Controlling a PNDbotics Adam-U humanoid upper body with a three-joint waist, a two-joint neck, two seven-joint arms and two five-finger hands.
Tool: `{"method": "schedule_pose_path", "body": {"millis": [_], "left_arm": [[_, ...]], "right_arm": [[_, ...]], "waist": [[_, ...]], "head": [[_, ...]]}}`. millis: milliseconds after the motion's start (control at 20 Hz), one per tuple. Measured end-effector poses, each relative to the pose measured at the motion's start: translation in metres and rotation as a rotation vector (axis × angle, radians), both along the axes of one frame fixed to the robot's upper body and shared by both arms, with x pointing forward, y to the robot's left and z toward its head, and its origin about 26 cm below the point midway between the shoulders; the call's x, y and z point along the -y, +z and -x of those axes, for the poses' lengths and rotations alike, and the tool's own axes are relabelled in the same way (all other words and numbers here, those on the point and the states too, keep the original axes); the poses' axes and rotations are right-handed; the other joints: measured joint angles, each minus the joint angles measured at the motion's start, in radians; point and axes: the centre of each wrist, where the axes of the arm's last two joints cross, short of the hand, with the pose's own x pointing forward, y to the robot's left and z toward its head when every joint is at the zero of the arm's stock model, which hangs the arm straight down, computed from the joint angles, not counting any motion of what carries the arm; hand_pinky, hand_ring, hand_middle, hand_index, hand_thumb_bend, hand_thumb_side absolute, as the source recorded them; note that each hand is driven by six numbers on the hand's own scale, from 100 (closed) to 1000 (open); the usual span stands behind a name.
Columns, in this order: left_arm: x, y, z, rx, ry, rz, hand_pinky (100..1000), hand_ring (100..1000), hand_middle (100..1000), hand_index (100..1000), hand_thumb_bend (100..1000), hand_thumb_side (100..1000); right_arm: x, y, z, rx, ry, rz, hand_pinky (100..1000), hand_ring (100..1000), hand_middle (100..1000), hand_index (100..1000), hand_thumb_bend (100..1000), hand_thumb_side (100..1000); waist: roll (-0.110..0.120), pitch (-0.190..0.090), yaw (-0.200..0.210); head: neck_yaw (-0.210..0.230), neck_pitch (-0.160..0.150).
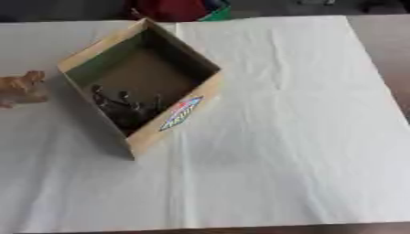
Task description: Pick up objects on the table and place them in the box.
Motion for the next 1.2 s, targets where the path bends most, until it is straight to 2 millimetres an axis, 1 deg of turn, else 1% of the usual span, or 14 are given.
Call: {"method": "schedule_pose_path", "body": {"millis": [50,500,600,750,800,850,900,950,1000,1100,1150,1200], "left_arm": [[0.001,0.003,-0.002,-0.001,0.002,-0.012,713,938,932,1000,813,837],[0.022,0.045,-0.022,0.043,0.008,-0.108,709,935,923,1000,784,837],[0.028,0.053,-0.026,0.045,0.002,-0.129,697,923,899,979,752,789],[0.037,0.06,-0.037,0.032,-0.008,-0.152,695,918,892,966,699,718],[0.039,0.062,-0.041,0.023,-0.01,-0.157,695,918,891,965,695,713],[0.041,0.062,-0.045,0.01,-0.011,-0.163,697,914,883,958,651,666],[0.042,0.062,-0.048,-0.004,-0.008,-0.171,697,914,883,958,651,666],[0.043,0.062,-0.052,-0.017,-0.005,-0.179,694,908,871,947,583,615],[0.044,0.062,-0.055,-0.033,0.002,-0.185,693,905,865,940,551,589],[0.043,0.06,-0.06,-0.063,0.025,-0.191,691,901,860,933,521,565],[0.042,0.059,-0.063,-0.077,0.036,-0.192,688,896,855,924,491,550],[0.042,0.058,-0.065,-0.09,0.046,-0.192,688,896,855,924,491,550]], "right_arm": [[-0.001,-0.001,0.0,0.0,-0.007,-0.005,724,1000,698,793,100,988],[-0.009,-0.012,-0.005,0.011,-0.073,-0.042,723,1000,695,788,100,987],[-0.011,-0.015,-0.006,0.012,-0.086,-0.053,721,1000,694,788,100,986],[-0.014,-0.018,-0.007,0.019,-0.103,-0.07,721,1000,693,787,100,986],[-0.015,-0.018,-0.007,0.022,-0.108,-0.075,721,1000,693,787,100,986],[-0.016,-0.019,-0.008,0.026,-0.113,-0.079,721,1000,692,786,100,985],[-0.017,-0.02,-0.008,0.029,-0.116,-0.083,721,1000,692,786,100,985],[-0.018,-0.02,-0.008,0.031,-0.119,-0.087,722,1000,691,786,100,985],[-0.019,-0.021,-0.009,0.034,-0.12,-0.091,722,1000,691,785,100,985],[-0.02,-0.021,-0.009,0.04,-0.121,-0.095,722,1000,691,785,100,984],[-0.02,-0.021,-0.009,0.042,-0.121,-0.097,722,1000,691,785,100,983],[-0.021,-0.021,-0.009,0.043,-0.12,-0.098,722,1000,691,785,100,983]], "waist": [[0.0,0.0,0.001],[-0.005,0.006,0.01],[-0.006,0.009,0.01],[-0.006,0.016,0.008],[-0.006,0.017,0.007],[-0.006,0.019,0.006],[-0.006,0.021,0.003],[-0.006,0.024,0.002],[-0.006,0.025,0.001],[-0.007,0.029,-0.003],[-0.007,0.03,-0.004],[-0.007,0.031,-0.004]], "head": [[0.0,0.0],[0.0,-0.008],[0.0,-0.009],[0.001,-0.017],[0.001,-0.018],[0.002,-0.022],[0.004,-0.026],[0.006,-0.028],[0.007,-0.031],[0.009,-0.035],[0.01,-0.035],[0.01,-0.037]]}}
